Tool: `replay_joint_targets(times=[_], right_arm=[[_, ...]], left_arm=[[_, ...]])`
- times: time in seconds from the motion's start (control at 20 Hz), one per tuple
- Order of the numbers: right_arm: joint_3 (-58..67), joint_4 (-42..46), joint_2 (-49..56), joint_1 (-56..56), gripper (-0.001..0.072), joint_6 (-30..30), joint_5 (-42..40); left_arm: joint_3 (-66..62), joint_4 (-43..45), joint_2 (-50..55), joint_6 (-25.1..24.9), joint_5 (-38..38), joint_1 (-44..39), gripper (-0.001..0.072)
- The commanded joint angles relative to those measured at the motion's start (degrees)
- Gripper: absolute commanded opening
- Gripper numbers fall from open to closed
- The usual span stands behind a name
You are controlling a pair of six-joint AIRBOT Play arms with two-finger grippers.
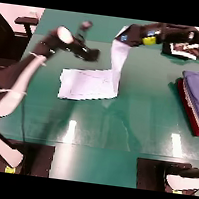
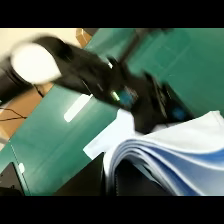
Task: Fold the shirts.
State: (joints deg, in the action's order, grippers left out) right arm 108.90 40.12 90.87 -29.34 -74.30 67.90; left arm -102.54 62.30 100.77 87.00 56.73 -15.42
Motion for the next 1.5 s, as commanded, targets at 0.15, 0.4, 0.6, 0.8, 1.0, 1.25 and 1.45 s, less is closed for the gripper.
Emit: replay_joint_targets(times=[0.15,0.4,0.6,0.8,1.0,1.25,1.45], right_arm=[[1.99,-0.11,12.33,-16.59,0.0119,2.6,-15.47],[8.96,0.39,18.69,-16.57,0.049,5.05,-5.27],[-7.04,0.57,10.64,-5.31,0.0488,4.85,-2.05],[-25.42,0.35,3.82,9.03,0.0492,3.61,-2.34],[-33.77,-0.11,4.74,16.55,0.062,1.66,-2.34],[-30.05,-4.57,12.15,12.83,0.0569,1.73,-2.27],[-20.41,-8.83,21.24,5.9,0.0568,1.62,-2.34]], left_arm=[[-0.13,7.65,-18.49,-0.55,3.98,17.14,0.0026],[-0.02,7.82,-22.95,-0.52,5.51,21.29,0.0026],[0.0,7.74,-22.93,-0.5,7.93,21.29,0.0026],[0.0,6.95,-22.91,-0.5,8.79,21.11,0.0027],[0.07,5.99,-22.43,-0.5,8.9,21.09,0.0027],[0.07,4.61,-22.08,-0.5,8.85,21.11,0.0027],[0.07,3.87,-22.08,-0.5,9.25,21.09,0.0026]])
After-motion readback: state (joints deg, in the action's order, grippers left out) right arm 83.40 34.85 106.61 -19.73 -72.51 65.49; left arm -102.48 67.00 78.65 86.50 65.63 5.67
